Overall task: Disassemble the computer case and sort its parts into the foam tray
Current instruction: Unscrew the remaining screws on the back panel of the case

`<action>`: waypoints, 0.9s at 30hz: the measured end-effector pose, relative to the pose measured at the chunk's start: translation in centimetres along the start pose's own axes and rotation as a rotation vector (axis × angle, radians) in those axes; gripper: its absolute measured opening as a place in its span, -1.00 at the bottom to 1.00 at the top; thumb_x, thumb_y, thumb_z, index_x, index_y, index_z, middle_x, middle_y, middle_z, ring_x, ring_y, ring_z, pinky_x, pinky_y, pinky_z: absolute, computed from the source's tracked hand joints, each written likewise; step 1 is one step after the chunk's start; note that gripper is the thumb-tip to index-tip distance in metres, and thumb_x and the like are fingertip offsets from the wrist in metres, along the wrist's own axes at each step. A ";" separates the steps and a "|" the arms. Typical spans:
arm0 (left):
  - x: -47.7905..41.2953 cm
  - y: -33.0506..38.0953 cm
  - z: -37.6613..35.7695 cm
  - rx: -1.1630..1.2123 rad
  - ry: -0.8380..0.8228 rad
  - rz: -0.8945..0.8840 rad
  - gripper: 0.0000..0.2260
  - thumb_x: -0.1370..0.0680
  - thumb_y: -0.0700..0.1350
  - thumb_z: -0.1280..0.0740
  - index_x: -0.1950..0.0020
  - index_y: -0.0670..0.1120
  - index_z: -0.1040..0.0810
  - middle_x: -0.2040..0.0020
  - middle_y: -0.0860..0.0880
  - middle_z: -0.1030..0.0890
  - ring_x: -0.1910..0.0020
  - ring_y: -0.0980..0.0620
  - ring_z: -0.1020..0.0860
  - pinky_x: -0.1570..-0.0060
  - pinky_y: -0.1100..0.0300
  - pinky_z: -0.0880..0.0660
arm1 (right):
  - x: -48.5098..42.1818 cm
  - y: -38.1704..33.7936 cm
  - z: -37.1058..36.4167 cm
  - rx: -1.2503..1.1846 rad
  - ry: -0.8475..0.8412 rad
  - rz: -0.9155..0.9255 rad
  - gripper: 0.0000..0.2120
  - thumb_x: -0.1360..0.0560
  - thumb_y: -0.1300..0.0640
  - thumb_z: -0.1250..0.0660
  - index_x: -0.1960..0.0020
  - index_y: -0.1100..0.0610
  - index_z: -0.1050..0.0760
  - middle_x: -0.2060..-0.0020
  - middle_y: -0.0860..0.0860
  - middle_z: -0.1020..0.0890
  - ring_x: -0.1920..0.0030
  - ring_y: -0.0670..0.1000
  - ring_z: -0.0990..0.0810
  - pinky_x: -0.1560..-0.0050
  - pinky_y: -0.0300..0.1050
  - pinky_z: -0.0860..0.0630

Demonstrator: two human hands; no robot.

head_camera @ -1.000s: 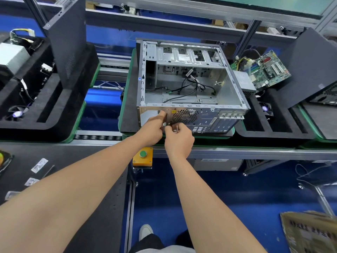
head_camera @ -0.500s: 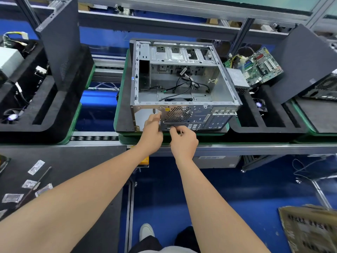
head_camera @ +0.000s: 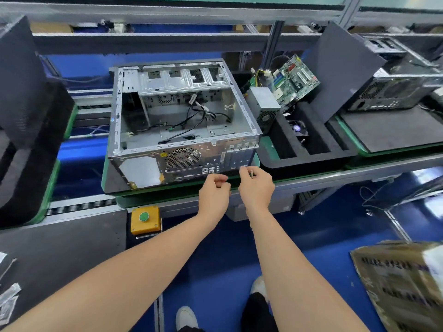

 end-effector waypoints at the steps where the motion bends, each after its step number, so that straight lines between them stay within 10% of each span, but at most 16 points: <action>1: -0.4 0.5 -1.7 0.017 -0.036 0.010 -0.83 -0.62 -0.20 -0.26 -0.10 0.03 -0.56 0.00 0.01 -0.66 0.12 0.09 -0.67 0.02 0.15 -0.62 | -1.2 0.2 1.3 -0.003 0.014 -0.002 -0.66 -0.60 0.05 -0.30 0.30 0.17 -0.50 0.42 0.10 -0.56 0.34 0.07 -0.46 0.24 0.02 -0.45; 9: -4.4 5.5 -15.2 -0.013 -0.232 -0.055 -0.71 -0.71 -0.23 -0.11 -0.30 -0.07 -0.57 -0.09 -0.01 -0.67 -0.05 0.03 -0.66 -0.11 0.15 -0.62 | -14.0 2.2 8.8 0.030 -0.002 -0.048 -0.71 -0.61 0.11 -0.28 0.12 0.27 -0.67 0.39 0.10 -0.68 0.39 -0.06 -0.61 0.36 -0.12 -0.45; 27: -11.6 3.5 -20.8 0.107 -0.131 0.219 -0.80 -0.66 -0.22 -0.27 -0.27 -0.10 -0.53 -0.16 -0.13 -0.63 -0.13 -0.02 -0.65 -0.10 0.02 -0.65 | -25.4 6.1 3.6 -0.296 -0.519 -0.499 -0.85 -0.56 0.28 -0.33 0.18 0.20 -0.48 0.40 0.04 -0.52 0.55 -0.06 -0.18 0.57 -0.20 -0.10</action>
Point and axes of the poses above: each hand's wrist, its own x-axis away from the middle knuckle, its own z-axis out of the back of the hand, y = z × x, the point moved 8 cm from there along -x, towards the middle knuckle
